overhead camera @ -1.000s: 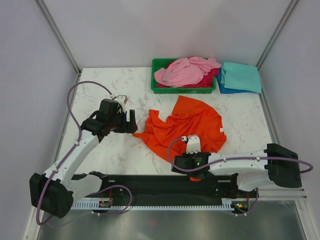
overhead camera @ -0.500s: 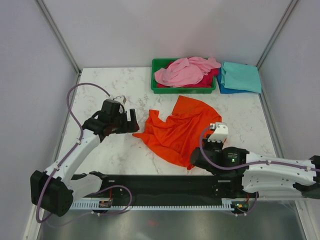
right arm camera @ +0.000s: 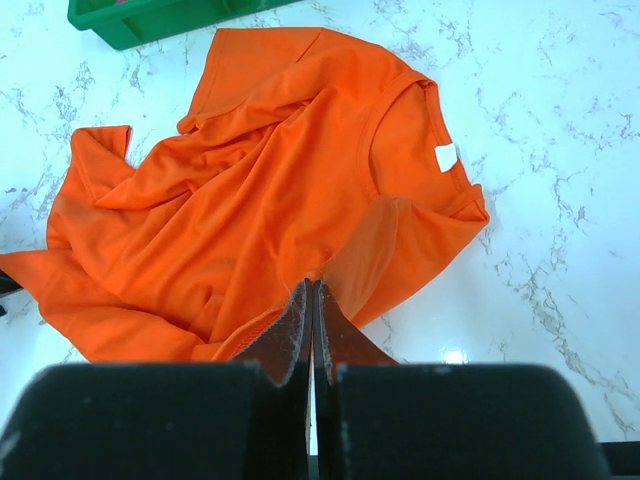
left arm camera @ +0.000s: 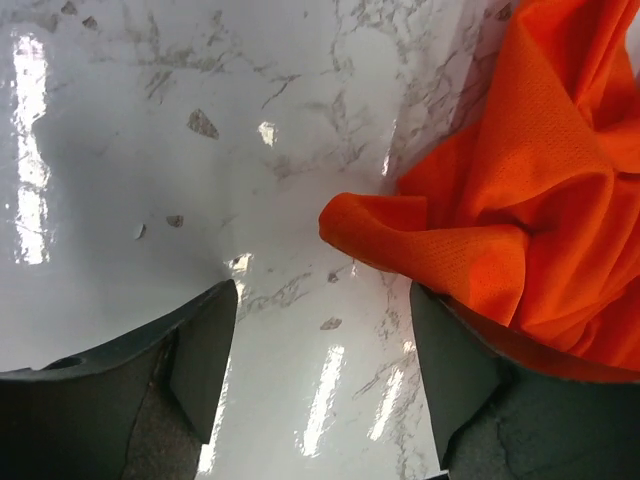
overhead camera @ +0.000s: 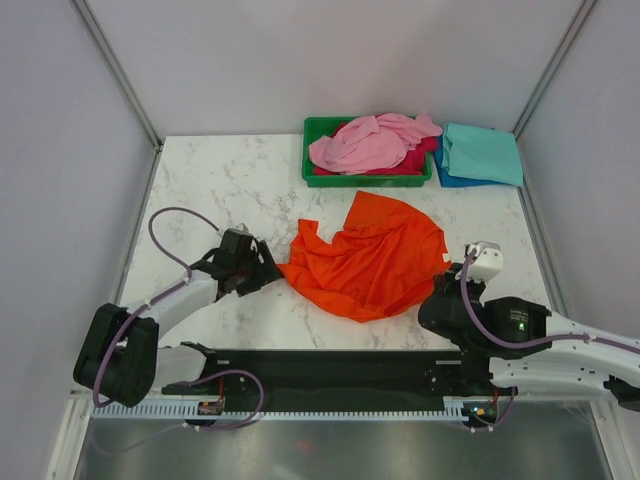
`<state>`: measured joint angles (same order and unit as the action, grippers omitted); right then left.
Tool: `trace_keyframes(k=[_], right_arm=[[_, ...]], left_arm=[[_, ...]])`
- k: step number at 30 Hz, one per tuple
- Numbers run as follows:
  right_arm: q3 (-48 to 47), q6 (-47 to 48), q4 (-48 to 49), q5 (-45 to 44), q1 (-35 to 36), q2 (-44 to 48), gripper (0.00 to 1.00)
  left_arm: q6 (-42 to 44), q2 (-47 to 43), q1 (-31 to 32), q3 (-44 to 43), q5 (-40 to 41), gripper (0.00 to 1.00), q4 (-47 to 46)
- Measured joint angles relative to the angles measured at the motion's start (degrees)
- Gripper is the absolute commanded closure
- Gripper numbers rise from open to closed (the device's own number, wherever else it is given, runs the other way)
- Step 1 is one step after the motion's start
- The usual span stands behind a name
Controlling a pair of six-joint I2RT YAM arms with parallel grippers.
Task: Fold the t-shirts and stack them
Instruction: Flatten the tshirt out
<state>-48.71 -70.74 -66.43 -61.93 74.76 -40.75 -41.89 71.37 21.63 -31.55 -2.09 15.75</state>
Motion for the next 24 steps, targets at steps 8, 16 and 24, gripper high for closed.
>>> trace_keyframes(k=[8, 16, 24], right_arm=[[0.0, 0.0, -0.5, 0.0, 0.0, -0.9, 1.00], [0.0, 0.0, -0.5, 0.0, 0.0, -1.3, 1.00], [0.0, 0.5, -0.4, 0.0, 0.0, -2.5, 1.00]], left_arm=[[-3.5, -8.2, 0.0, 5.7, 1.1, 0.23, -7.7], [-6.6, -27.0, 0.0, 9.3, 5.4, 0.13, -7.4], [-6.7, -17.7, 0.0, 10.6, 5.8, 0.11, -9.7]])
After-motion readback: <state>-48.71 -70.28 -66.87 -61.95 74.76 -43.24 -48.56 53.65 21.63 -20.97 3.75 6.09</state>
